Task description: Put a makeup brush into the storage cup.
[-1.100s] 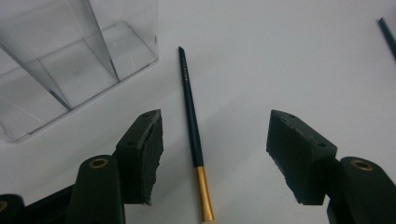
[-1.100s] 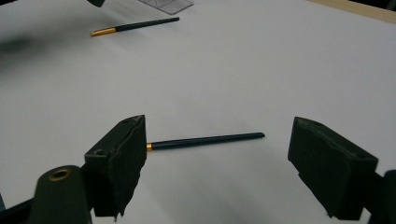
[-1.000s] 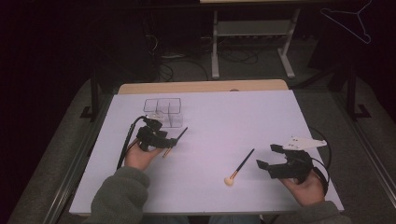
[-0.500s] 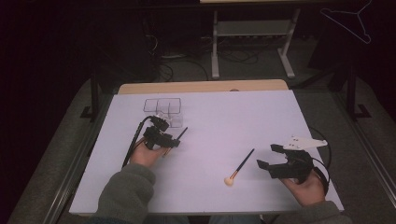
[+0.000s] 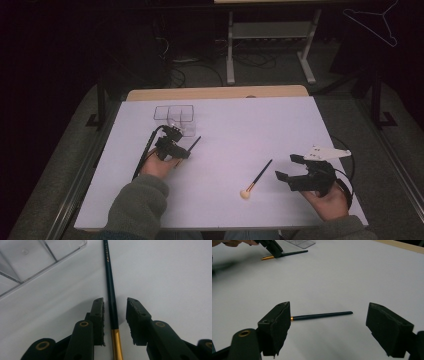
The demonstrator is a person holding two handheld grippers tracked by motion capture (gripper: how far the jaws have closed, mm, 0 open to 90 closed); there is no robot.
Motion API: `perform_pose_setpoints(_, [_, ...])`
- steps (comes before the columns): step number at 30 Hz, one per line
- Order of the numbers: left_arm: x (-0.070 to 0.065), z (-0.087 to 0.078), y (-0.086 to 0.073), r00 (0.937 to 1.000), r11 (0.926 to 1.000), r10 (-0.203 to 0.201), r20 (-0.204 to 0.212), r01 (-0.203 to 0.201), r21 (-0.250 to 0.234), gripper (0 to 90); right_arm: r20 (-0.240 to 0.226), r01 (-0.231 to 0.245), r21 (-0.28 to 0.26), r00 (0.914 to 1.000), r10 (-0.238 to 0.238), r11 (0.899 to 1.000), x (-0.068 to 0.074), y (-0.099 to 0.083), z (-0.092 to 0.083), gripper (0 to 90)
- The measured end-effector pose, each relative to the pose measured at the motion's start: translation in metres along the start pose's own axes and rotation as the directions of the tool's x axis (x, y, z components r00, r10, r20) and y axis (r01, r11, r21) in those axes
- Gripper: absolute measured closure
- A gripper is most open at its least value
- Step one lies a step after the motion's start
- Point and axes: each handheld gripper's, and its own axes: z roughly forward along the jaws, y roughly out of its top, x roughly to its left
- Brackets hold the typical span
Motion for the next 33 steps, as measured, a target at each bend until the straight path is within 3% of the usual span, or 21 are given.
perform_pose_setpoints(7, [-0.006,0.001,0.000,0.9984,0.9996,0.024,-0.052,-0.023,0.014,74.6,0.001,0.001,-0.002,1.0000,-0.001,1.000,0.000,0.000,0.000,18.9])
perform_pose_setpoints(14, [-0.014,0.003,0.002,0.9911,0.9983,0.055,-0.121,-0.052,0.028,82.3,-0.002,0.007,0.000,1.0000,-0.007,1.000,0.001,0.001,0.000,18.9])
perform_pose_setpoints(20, [-0.015,0.003,0.004,0.9895,0.9975,0.059,-0.132,-0.053,0.046,83.2,-0.005,0.011,0.001,0.9999,-0.011,1.000,0.001,0.001,0.000,19.1])
perform_pose_setpoints(26, [-0.013,0.003,0.004,0.9927,0.9987,0.035,-0.116,-0.030,0.041,83.3,-0.008,0.012,0.006,0.9999,-0.012,1.000,0.001,0.000,0.001,19.1])
perform_pose_setpoints(33, [-0.011,-0.002,0.004,0.9940,0.9992,0.034,-0.104,-0.031,0.026,83.4,-0.010,0.011,0.007,0.9999,-0.011,1.000,0.000,0.000,0.001,19.2])
